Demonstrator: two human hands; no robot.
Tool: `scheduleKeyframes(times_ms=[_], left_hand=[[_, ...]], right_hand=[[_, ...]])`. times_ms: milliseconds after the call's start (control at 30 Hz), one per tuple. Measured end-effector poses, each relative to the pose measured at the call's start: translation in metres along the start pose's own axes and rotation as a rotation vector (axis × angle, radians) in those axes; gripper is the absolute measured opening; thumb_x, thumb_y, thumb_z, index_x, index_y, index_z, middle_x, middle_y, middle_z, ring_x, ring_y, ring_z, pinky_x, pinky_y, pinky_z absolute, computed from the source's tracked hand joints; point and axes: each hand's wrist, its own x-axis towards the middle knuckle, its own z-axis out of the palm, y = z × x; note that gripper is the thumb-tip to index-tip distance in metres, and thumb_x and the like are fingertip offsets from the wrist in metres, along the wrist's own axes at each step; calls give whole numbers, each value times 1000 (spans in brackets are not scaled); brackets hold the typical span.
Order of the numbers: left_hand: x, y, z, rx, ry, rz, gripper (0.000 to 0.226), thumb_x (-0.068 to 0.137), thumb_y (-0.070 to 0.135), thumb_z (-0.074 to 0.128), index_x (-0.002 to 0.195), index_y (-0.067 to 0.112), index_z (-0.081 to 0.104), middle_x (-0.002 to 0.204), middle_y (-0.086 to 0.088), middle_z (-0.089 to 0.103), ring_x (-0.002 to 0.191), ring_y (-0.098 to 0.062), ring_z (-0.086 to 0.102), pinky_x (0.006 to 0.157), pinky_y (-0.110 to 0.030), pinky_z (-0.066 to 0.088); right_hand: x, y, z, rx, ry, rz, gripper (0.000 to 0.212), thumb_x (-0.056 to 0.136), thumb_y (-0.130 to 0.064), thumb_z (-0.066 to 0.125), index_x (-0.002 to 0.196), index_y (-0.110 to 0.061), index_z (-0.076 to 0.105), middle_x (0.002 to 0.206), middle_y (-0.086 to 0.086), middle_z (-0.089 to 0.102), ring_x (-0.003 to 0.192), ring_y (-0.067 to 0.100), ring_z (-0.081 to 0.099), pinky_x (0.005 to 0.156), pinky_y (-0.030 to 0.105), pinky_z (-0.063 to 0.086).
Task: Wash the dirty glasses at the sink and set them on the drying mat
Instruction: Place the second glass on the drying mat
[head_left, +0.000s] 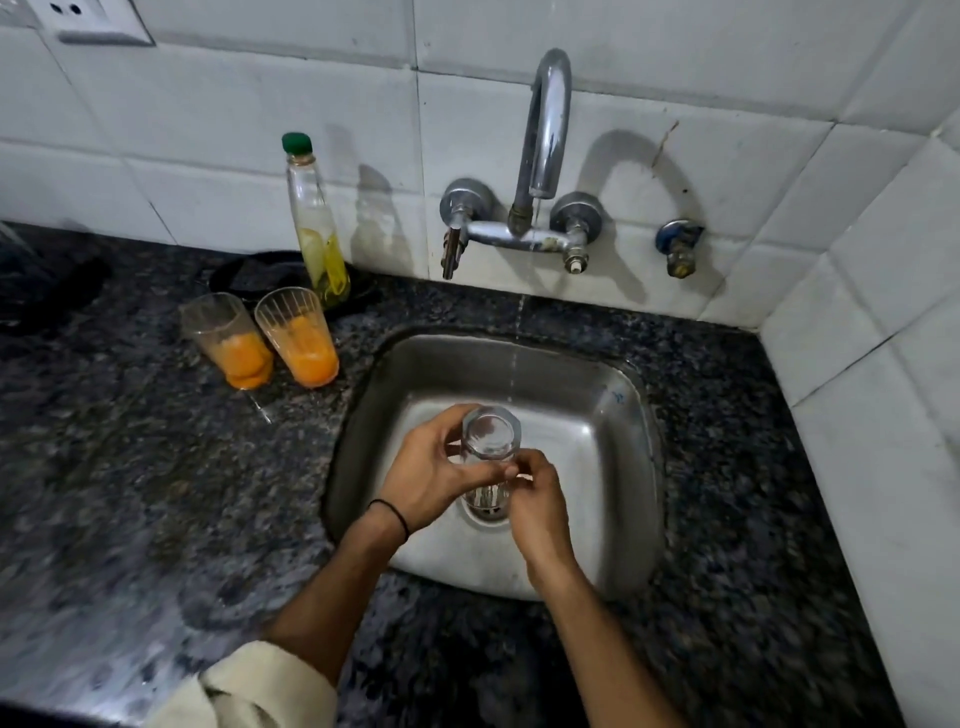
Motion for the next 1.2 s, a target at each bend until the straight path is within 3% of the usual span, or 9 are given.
scheduleKeyframes(times_ms=[133,267,400,533,633,867,1000,1100,1200], left_hand=[[-4,4,-3,11,-21,14,53,64,28,91,111,21,67,102,7,73,97,-8,68,87,-25,55],[-7,12,-11,20,-9,29,52,66,24,90,112,25,65,102,12,72,97,-1,66,81,-13,50],[-11,14,-31,71,-12,45,62,67,34,89,122,29,61,116,16,65,109,3,59,86,-18,50],[-16,16,-76,-29,68,35,68,71,45,84,132,37,55,130,16,58,120,2,54,94,-23,50],[-22,14,-117,-167,256,63,45,85,35,72,128,28,61,118,4,68,110,-11,64,93,-28,51],[-35,-43,-234,-136,726,-18,20,96,15,61,114,22,67,99,-8,72,90,-27,69,79,-35,56],[-31,-79,-310,-97,776,-109,20,95,10,61,108,23,70,97,-5,72,89,-24,68,82,-41,57],[-23,-103,-371,-56,764,-129,21,93,9,63,103,26,70,96,3,73,89,-17,68,83,-33,56],[-13,-129,-432,8,744,-150,23,92,7,64,103,26,70,95,6,73,88,-12,68,79,-22,55]], right_hand=[[-7,8,-4,-175,-155,-211,53,79,-15,66,126,-35,50,128,-9,49,120,16,53,98,39,49],[-12,2,3,-214,-48,-274,61,62,-57,74,117,-48,49,119,-17,61,110,8,60,95,43,51],[-14,-11,16,-134,-24,-344,47,65,-53,77,103,-64,50,112,-17,66,103,3,63,90,40,55],[-14,-33,44,-59,-48,-368,53,64,-58,81,111,-46,59,110,-20,66,102,0,61,86,37,55],[-12,-55,68,25,-78,-399,52,67,-38,91,111,-34,64,109,-12,69,100,2,62,85,22,50],[-10,-142,168,171,-313,-435,47,74,-22,88,116,-17,67,107,-1,75,100,11,70,87,24,54],[-6,-185,252,165,-362,-467,42,75,-16,86,112,-8,67,95,-6,75,87,6,70,79,21,53],[1,-211,319,185,-411,-462,38,76,-10,84,109,-5,66,77,-21,71,74,-7,65,68,11,48],[10,-230,388,200,-433,-452,35,77,-9,84,106,-4,67,71,-21,70,70,-8,65,66,10,48]])
